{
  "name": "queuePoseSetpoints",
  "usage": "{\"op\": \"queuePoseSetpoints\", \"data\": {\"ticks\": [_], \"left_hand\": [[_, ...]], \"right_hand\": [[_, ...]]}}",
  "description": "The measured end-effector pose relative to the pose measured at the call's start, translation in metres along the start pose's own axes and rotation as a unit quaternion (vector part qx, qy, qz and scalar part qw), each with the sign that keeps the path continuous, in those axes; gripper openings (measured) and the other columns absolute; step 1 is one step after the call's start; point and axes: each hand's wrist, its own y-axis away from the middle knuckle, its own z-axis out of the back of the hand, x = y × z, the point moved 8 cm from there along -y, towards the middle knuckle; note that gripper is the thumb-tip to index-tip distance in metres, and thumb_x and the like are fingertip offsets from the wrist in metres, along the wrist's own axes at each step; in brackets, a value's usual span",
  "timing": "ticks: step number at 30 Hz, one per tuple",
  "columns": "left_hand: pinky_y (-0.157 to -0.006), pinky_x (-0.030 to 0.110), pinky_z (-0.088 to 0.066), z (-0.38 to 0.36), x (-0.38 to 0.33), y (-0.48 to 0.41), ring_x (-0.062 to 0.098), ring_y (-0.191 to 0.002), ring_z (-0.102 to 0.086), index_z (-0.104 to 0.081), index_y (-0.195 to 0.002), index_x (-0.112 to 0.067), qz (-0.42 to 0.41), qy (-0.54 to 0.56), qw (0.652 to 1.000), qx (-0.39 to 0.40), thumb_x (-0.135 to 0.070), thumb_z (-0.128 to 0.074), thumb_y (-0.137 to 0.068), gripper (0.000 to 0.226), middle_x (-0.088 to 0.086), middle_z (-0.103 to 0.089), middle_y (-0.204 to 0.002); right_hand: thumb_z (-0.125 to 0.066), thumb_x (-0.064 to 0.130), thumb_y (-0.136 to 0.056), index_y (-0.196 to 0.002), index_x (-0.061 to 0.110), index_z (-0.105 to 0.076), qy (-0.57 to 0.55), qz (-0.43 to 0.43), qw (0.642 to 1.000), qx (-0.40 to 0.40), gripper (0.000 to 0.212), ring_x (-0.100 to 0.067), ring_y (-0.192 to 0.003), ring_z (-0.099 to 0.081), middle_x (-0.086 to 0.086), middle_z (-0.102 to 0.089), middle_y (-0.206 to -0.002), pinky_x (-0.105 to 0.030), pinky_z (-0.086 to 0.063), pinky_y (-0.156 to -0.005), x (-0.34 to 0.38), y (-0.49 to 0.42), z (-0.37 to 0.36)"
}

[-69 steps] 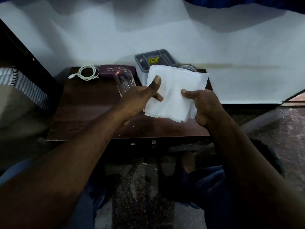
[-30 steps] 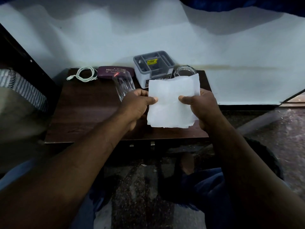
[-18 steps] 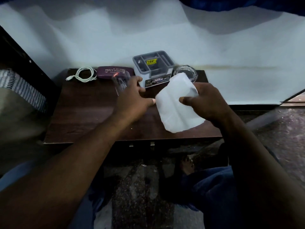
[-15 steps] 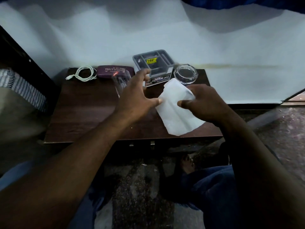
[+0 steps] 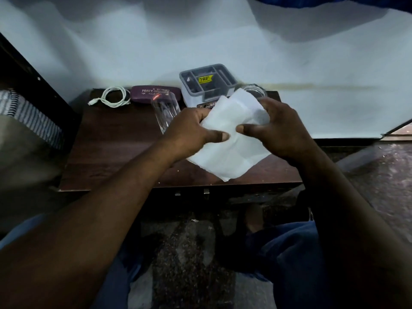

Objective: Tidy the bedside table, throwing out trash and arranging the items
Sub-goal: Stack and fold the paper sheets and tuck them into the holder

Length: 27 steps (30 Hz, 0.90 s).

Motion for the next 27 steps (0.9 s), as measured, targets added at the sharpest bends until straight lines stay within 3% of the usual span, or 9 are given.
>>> {"op": "queuePoseSetpoints", "data": {"ticks": [3, 6, 8, 11, 15, 18, 21, 24, 27], "left_hand": [[-0.078, 0.036, -0.065, -0.002, 0.008, 0.0, 0.019, -0.093, -0.079, -0.078, -0.107, -0.017, 0.051, 0.193, 0.98, -0.004, -0.009, -0.088, -0.077, 0.033, 0.0, -0.082, -0.102], [-0.079, 0.043, -0.065, 0.001, 0.012, -0.001, 0.03, -0.099, -0.078, -0.074, -0.118, -0.004, 0.083, 0.304, 0.949, -0.016, -0.001, -0.083, -0.081, 0.039, 0.01, -0.08, -0.109], [-0.082, 0.048, -0.064, 0.003, 0.016, -0.003, 0.033, -0.101, -0.077, -0.072, -0.121, -0.003, 0.104, 0.34, 0.934, -0.023, -0.002, -0.082, -0.081, 0.041, 0.012, -0.079, -0.111], [-0.079, 0.049, -0.064, 0.002, 0.019, -0.005, 0.032, -0.098, -0.078, -0.073, -0.12, -0.006, 0.116, 0.355, 0.927, -0.028, -0.002, -0.082, -0.082, 0.04, 0.011, -0.08, -0.109], [-0.079, 0.046, -0.065, 0.002, 0.028, -0.007, 0.024, -0.092, -0.079, -0.076, -0.113, -0.013, 0.122, 0.306, 0.942, -0.062, -0.012, -0.082, -0.087, 0.027, 0.003, -0.082, -0.102], [-0.084, 0.043, -0.064, 0.003, 0.031, -0.008, 0.017, -0.093, -0.078, -0.077, -0.112, -0.019, 0.117, 0.237, 0.961, -0.086, -0.025, -0.08, -0.091, 0.023, -0.005, -0.08, -0.104], [-0.085, 0.034, -0.061, 0.004, 0.024, -0.009, 0.005, -0.089, -0.075, -0.076, -0.103, -0.029, 0.08, 0.202, 0.969, -0.121, -0.029, -0.077, -0.093, 0.01, -0.015, -0.078, -0.097], [-0.086, 0.038, -0.062, 0.004, 0.015, -0.011, 0.002, -0.087, -0.075, -0.077, -0.093, -0.031, 0.039, 0.206, 0.968, -0.138, -0.03, -0.078, -0.091, 0.003, -0.016, -0.08, -0.094], [-0.086, 0.038, -0.062, 0.001, 0.018, -0.013, 0.002, -0.088, -0.075, -0.075, -0.09, -0.033, 0.034, 0.226, 0.963, -0.14, -0.026, -0.083, -0.086, 0.012, -0.016, -0.08, -0.094]], "right_hand": [[-0.085, 0.033, -0.085, -0.111, 0.019, -0.072, -0.177, -0.077, 0.981, -0.015, 0.033, -0.012, -0.091, -0.073, 0.006, -0.075, -0.104, -0.031, -0.06, -0.073, -0.013, 0.0, 0.001], [-0.074, 0.043, -0.094, -0.124, 0.019, -0.072, -0.399, -0.183, 0.897, 0.047, 0.039, -0.029, -0.11, -0.076, -0.006, -0.079, -0.118, -0.049, -0.061, -0.095, -0.028, 0.004, -0.017], [-0.071, 0.051, -0.092, -0.13, 0.021, -0.071, -0.433, -0.219, 0.868, 0.109, 0.048, -0.03, -0.113, -0.075, -0.008, -0.078, -0.123, -0.047, -0.059, -0.098, -0.03, 0.009, -0.03], [-0.076, 0.033, -0.091, -0.128, 0.013, -0.071, -0.405, -0.213, 0.88, 0.13, 0.043, -0.028, -0.108, -0.077, -0.006, -0.079, -0.119, -0.042, -0.063, -0.086, -0.028, 0.013, -0.045], [-0.078, 0.003, -0.089, -0.119, 0.004, -0.073, -0.375, -0.218, 0.901, 0.035, 0.031, -0.029, -0.103, -0.078, -0.007, -0.081, -0.11, -0.043, -0.066, -0.08, -0.033, 0.009, -0.048], [-0.082, 0.011, -0.086, -0.117, 0.011, -0.077, -0.268, -0.183, 0.945, -0.027, 0.031, -0.022, -0.101, -0.078, -0.002, -0.081, -0.109, -0.046, -0.064, -0.091, -0.031, 0.006, -0.043], [-0.081, 0.027, -0.085, -0.115, 0.019, -0.078, -0.096, -0.125, 0.982, -0.102, 0.031, -0.013, -0.097, -0.075, 0.006, -0.08, -0.104, -0.036, -0.061, -0.088, -0.015, 0.007, -0.031], [-0.076, 0.035, -0.086, -0.112, 0.025, -0.075, -0.056, -0.072, 0.981, -0.172, 0.027, 0.001, -0.086, -0.07, 0.016, -0.076, -0.09, -0.023, -0.057, -0.079, 0.0, 0.011, -0.019], [-0.076, 0.038, -0.087, -0.118, 0.029, -0.071, -0.052, -0.067, 0.983, -0.161, 0.033, 0.012, -0.085, -0.066, 0.024, -0.072, -0.087, -0.009, -0.051, -0.073, 0.001, 0.014, -0.02]]}}
